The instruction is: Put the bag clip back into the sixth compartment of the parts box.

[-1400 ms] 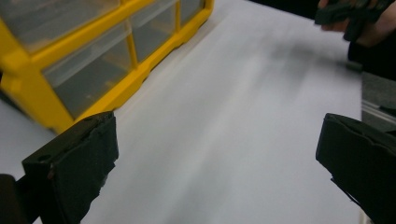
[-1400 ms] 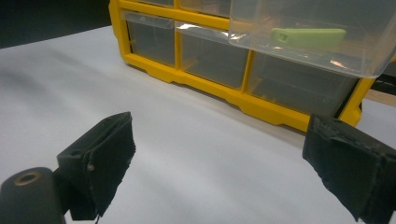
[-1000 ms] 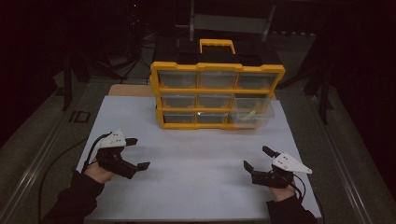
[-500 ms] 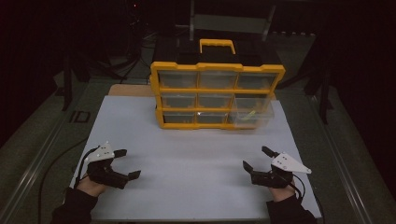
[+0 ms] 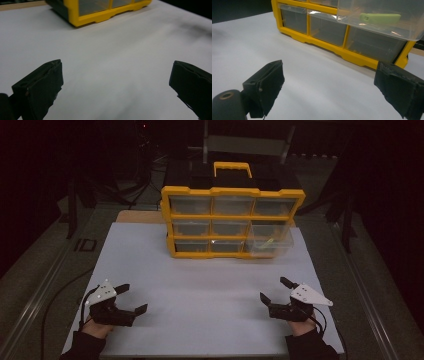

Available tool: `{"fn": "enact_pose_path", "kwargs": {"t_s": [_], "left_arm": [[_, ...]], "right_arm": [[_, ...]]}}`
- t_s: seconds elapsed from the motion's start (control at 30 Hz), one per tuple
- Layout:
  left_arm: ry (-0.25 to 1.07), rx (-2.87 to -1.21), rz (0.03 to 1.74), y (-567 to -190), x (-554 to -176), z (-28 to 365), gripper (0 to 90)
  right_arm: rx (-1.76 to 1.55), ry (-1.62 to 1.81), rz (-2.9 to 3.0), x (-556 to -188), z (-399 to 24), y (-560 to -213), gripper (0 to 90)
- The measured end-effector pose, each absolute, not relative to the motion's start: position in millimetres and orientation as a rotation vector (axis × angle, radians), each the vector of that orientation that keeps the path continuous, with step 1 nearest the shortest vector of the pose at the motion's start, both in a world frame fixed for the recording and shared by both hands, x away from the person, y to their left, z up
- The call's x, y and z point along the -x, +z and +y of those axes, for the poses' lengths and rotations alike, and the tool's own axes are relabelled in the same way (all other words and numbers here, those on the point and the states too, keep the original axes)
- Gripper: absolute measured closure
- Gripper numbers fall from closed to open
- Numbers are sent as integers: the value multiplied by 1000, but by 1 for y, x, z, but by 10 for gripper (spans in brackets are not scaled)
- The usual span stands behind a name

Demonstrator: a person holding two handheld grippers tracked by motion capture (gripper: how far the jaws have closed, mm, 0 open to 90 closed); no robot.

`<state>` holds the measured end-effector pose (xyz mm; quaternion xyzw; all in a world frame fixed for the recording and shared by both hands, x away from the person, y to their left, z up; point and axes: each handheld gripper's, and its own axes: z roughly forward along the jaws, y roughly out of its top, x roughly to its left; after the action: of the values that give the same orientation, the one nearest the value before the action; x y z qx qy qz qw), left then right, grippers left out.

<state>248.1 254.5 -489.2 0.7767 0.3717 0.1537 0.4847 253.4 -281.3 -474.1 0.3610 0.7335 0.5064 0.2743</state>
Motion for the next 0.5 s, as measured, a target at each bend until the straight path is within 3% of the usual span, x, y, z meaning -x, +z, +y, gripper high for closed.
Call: {"fn": "enact_pose_path", "kwargs": {"t_s": [0.5], "left_arm": [[391,-1858,911,-500,-246,255,0]], "right_arm": [[-963,1348,1984,-254,-282,-477,87]]}}
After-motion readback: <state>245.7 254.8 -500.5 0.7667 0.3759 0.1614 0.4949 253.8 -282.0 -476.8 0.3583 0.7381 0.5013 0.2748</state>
